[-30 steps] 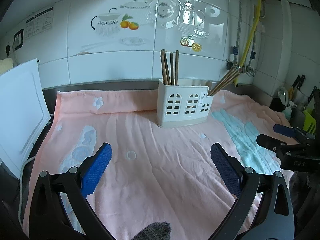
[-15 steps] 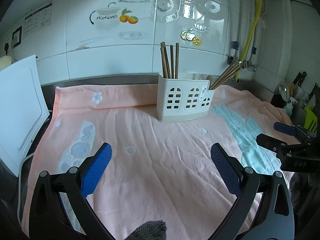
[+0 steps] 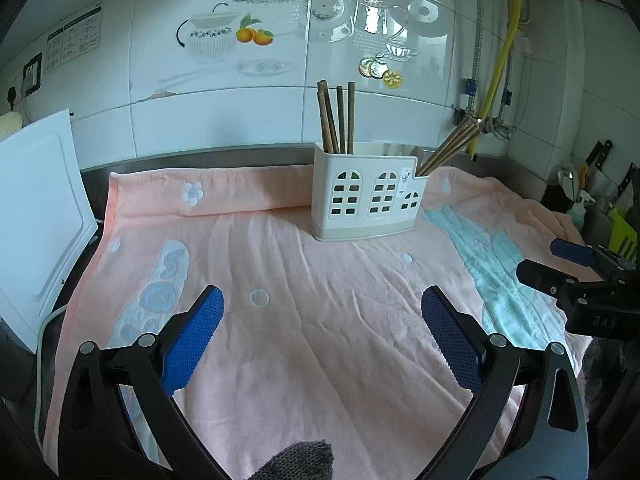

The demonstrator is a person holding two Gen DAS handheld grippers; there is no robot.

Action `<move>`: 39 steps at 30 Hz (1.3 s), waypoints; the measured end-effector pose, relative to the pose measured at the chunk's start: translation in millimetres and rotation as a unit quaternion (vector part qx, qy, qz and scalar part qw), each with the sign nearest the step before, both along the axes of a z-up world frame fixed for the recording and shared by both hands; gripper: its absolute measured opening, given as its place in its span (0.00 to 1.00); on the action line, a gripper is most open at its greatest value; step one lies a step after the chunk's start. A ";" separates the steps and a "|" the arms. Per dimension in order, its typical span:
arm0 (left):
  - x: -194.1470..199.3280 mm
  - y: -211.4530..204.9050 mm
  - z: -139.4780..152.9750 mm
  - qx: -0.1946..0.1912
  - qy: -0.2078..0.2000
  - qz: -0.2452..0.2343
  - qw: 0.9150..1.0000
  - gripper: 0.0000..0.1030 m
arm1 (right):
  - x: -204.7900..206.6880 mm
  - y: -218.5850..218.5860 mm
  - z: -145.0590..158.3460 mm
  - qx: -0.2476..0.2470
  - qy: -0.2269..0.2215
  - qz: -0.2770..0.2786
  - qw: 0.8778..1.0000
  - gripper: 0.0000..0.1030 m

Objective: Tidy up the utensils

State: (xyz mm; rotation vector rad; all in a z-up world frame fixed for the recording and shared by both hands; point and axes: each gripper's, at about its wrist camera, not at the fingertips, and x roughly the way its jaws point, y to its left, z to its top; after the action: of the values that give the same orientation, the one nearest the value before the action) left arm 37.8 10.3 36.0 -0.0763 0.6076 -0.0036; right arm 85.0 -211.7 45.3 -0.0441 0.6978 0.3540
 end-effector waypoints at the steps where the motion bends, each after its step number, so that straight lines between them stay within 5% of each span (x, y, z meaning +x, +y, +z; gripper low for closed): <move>1: -0.1 -0.2 0.1 0.001 0.000 0.000 1.000 0.95 | -0.6 0.0 0.3 0.000 -0.001 0.000 1.000 0.93; 39: -7.3 -13.6 6.0 0.000 -0.012 -0.007 1.000 0.95 | -6.7 -3.0 6.5 -0.002 -0.013 0.000 1.000 0.93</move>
State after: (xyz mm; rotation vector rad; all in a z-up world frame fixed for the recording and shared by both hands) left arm 30.5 -3.2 42.0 -0.0728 0.5832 -0.0176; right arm 78.3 -214.7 51.7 -0.0530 0.6735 0.3521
